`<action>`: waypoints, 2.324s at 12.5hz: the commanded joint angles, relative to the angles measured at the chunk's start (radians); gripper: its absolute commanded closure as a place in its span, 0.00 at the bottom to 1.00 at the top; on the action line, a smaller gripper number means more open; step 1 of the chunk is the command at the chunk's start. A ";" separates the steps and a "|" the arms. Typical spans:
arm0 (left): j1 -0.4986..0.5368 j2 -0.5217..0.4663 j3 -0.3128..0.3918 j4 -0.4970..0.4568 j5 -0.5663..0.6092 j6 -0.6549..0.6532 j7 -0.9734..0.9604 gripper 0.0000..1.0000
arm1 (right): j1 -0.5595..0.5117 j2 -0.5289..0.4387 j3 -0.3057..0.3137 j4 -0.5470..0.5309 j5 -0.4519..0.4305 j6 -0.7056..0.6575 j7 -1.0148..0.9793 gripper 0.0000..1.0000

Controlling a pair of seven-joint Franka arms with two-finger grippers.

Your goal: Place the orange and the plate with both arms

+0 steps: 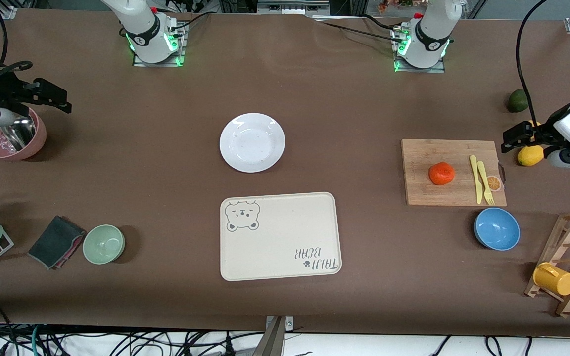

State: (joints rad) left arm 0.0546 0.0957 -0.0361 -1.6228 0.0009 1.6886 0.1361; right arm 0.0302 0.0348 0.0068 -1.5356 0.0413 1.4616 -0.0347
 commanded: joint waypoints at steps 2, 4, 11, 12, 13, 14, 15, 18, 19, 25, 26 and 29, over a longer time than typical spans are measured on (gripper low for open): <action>-0.033 -0.031 0.010 -0.034 -0.025 0.022 0.007 0.00 | -0.003 0.004 -0.002 0.022 -0.003 -0.035 0.004 0.00; -0.024 -0.048 0.010 -0.035 -0.027 0.019 0.007 0.00 | -0.003 0.004 -0.002 0.022 -0.006 -0.037 0.001 0.00; -0.021 -0.048 0.008 -0.029 -0.025 0.010 0.010 0.00 | -0.003 0.004 -0.002 0.022 -0.006 -0.037 0.002 0.00; -0.021 -0.048 0.008 -0.029 -0.025 0.010 0.008 0.00 | -0.003 0.004 -0.002 0.022 -0.006 -0.038 0.002 0.00; -0.021 -0.048 0.008 -0.028 -0.025 0.010 0.008 0.00 | -0.003 0.004 -0.002 0.022 -0.006 -0.038 0.001 0.00; -0.021 -0.048 0.007 -0.031 -0.025 0.008 0.010 0.00 | -0.003 0.004 -0.002 0.022 -0.006 -0.038 0.002 0.00; -0.021 -0.048 0.008 -0.029 -0.025 0.010 0.010 0.00 | -0.003 0.004 -0.002 0.022 -0.006 -0.038 0.001 0.00; -0.019 -0.048 0.010 -0.029 -0.025 0.008 0.011 0.00 | -0.003 0.004 -0.002 0.022 -0.006 -0.038 0.001 0.00; -0.019 -0.048 0.010 -0.029 -0.025 0.008 0.013 0.00 | -0.003 0.004 -0.002 0.022 -0.006 -0.038 0.001 0.00; -0.019 -0.047 0.010 -0.028 -0.025 0.008 0.013 0.00 | -0.003 0.004 -0.004 0.022 -0.006 -0.038 0.001 0.00; -0.019 -0.047 0.009 -0.029 -0.025 0.008 0.013 0.00 | -0.003 0.004 -0.004 0.022 -0.006 -0.038 0.001 0.00; -0.019 -0.047 0.008 -0.028 -0.025 0.008 0.016 0.00 | -0.003 0.004 -0.004 0.022 -0.006 -0.038 0.001 0.00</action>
State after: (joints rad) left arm 0.0288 0.0721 -0.0268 -1.6279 0.0002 1.6920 0.1339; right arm 0.0299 0.0348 0.0031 -1.5357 0.0410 1.4440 -0.0345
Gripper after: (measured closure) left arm 0.000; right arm 0.000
